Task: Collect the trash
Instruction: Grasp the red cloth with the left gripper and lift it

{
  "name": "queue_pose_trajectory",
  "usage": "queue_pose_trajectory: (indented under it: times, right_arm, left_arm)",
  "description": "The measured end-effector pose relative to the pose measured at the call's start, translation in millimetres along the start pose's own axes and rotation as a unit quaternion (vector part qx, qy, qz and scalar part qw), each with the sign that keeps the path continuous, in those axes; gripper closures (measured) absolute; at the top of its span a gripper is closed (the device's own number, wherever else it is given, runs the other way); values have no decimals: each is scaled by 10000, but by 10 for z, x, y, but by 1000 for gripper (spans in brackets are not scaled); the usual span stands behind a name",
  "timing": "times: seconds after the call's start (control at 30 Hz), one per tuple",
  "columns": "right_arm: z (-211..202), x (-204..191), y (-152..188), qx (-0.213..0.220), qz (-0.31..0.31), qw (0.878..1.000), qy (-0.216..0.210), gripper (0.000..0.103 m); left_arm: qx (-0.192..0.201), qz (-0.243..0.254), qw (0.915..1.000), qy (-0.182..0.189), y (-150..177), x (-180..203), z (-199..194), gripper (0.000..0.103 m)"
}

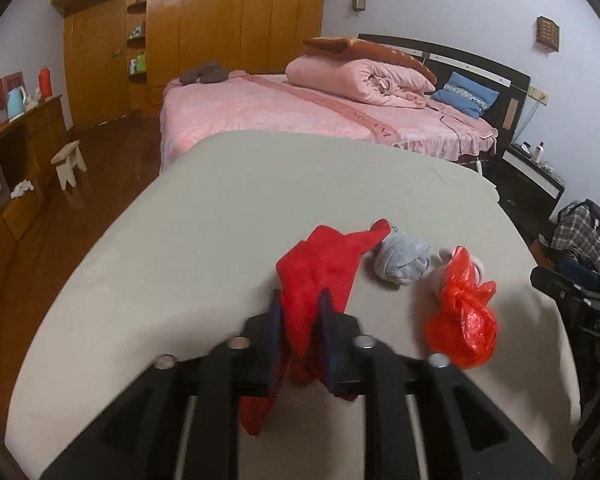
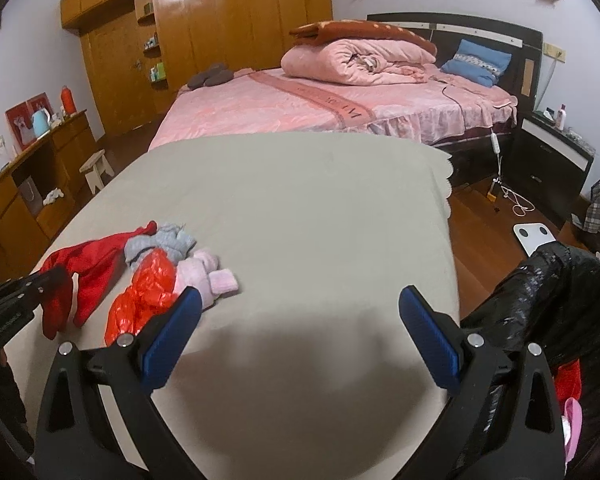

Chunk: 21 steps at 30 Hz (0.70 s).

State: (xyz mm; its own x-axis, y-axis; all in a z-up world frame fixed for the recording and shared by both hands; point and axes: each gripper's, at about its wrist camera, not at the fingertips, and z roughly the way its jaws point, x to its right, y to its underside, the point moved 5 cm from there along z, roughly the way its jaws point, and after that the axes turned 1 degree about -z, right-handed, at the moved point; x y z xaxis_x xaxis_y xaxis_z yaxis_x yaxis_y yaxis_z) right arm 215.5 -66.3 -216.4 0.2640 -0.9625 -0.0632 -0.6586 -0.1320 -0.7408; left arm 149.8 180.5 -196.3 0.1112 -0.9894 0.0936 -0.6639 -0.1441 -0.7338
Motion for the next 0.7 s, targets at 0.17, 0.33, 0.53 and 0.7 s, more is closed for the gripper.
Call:
queue_pose_trajectory:
  times: [0.17,0.33,0.53,0.7]
  right_arm:
    - [12,-26,2,-9,-23,10000,16,7]
    - [20,-45,15,-39,-41,10000,25,7]
    - [20,-54,18,-44,-49,10000,28,7]
    - [25,-64,10,-37,-42,10000,15,7]
  left_arm:
    - [84,11,10000,-5,-56,36,60,42]
    - [6,54,10000,-51,-94,37,214,33]
    - [-208,61,9998,-46,-63,46,413,33]
    - [-537,-2,9984,148,19,40,540,69]
